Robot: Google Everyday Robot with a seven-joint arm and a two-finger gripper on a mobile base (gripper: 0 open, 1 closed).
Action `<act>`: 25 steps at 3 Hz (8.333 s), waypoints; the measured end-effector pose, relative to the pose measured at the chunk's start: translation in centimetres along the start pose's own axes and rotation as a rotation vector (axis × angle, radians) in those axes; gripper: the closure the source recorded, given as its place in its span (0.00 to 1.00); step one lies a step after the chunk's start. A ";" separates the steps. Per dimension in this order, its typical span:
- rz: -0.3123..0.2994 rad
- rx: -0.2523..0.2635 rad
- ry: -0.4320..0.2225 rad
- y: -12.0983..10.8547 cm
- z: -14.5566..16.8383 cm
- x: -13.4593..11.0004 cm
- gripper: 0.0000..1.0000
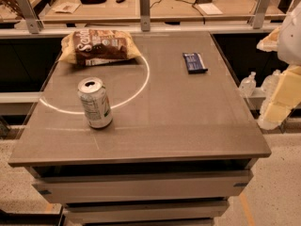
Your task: Move brown chip bag near rxbar chocolate
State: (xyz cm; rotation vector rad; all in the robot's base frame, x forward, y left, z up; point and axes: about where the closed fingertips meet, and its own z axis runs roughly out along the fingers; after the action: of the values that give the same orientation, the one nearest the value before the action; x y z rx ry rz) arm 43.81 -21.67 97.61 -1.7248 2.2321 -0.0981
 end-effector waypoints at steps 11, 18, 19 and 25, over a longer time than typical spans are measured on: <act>0.371 0.048 -0.470 -13.3 10.6 -12.7 0.00; 0.186 0.008 -0.426 -17.6 13.8 -30.5 0.00; 0.162 0.153 -0.375 -17.3 14.1 -31.8 0.00; 0.212 0.295 -0.335 -19.9 17.5 -33.6 0.00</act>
Offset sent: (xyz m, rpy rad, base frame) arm 0.0066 -0.0061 -0.0009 0.5186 -0.0447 -0.0977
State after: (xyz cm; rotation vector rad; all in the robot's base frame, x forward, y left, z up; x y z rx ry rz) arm 74.88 7.43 92.85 -1.2425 2.0194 -0.0779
